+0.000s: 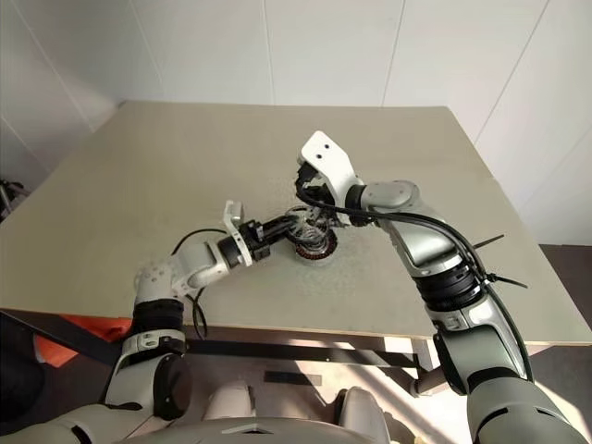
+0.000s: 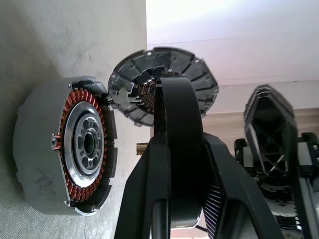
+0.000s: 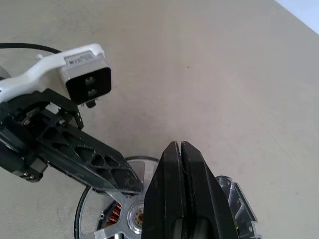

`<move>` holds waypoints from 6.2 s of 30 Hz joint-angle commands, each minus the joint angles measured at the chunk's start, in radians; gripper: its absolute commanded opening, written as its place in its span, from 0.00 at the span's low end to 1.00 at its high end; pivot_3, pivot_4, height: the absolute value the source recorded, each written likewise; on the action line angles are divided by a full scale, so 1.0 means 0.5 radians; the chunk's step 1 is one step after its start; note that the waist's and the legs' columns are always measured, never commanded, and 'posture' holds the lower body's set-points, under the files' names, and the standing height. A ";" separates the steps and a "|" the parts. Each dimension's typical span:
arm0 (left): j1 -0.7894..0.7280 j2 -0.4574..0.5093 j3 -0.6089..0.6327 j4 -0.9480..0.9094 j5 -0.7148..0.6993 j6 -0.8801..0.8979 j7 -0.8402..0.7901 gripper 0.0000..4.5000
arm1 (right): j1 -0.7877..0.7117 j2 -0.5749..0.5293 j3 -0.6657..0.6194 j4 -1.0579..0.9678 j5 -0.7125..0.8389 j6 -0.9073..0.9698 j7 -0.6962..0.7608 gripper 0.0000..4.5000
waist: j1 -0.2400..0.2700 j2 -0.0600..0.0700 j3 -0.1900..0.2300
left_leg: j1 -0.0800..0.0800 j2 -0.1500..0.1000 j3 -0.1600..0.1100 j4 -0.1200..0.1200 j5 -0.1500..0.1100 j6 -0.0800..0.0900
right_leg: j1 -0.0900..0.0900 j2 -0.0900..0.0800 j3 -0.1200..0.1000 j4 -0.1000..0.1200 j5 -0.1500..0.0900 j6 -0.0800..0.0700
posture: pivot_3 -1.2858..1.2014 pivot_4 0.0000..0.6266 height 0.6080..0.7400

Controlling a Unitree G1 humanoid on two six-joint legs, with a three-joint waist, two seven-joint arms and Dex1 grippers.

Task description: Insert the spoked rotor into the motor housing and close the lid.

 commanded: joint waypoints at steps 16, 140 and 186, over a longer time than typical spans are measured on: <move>-0.164 -0.026 -0.038 0.266 0.312 -0.150 -0.268 0.12 | 0.016 -0.027 -0.075 -0.114 0.022 0.031 -0.051 0.00 | 0.001 0.000 0.000 | 0.002 0.000 0.000 0.000 0.000 0.000 | 0.010 -0.001 0.000 -0.001 0.000 0.000 | 0.52 0.00 1.00; 0.599 0.731 -0.724 -1.341 1.778 -0.871 -0.514 0.54 | -0.125 -0.240 0.457 0.894 -0.926 -1.609 1.097 0.00 | -0.046 -0.002 -0.003 | 0.014 0.002 0.001 -0.008 -0.007 0.012 | 0.016 -0.001 -0.005 -0.007 -0.001 0.000 | 0.52 0.00 1.00; 0.581 0.651 -0.759 -1.306 1.812 -0.860 -0.498 0.54 | -0.676 0.246 -0.084 0.274 0.189 0.862 0.372 0.49 | -0.011 0.000 -0.001 | 0.013 0.002 0.000 -0.013 0.003 -0.004 | 0.009 0.000 -0.004 -0.003 -0.001 -0.001 | 0.52 0.00 1.00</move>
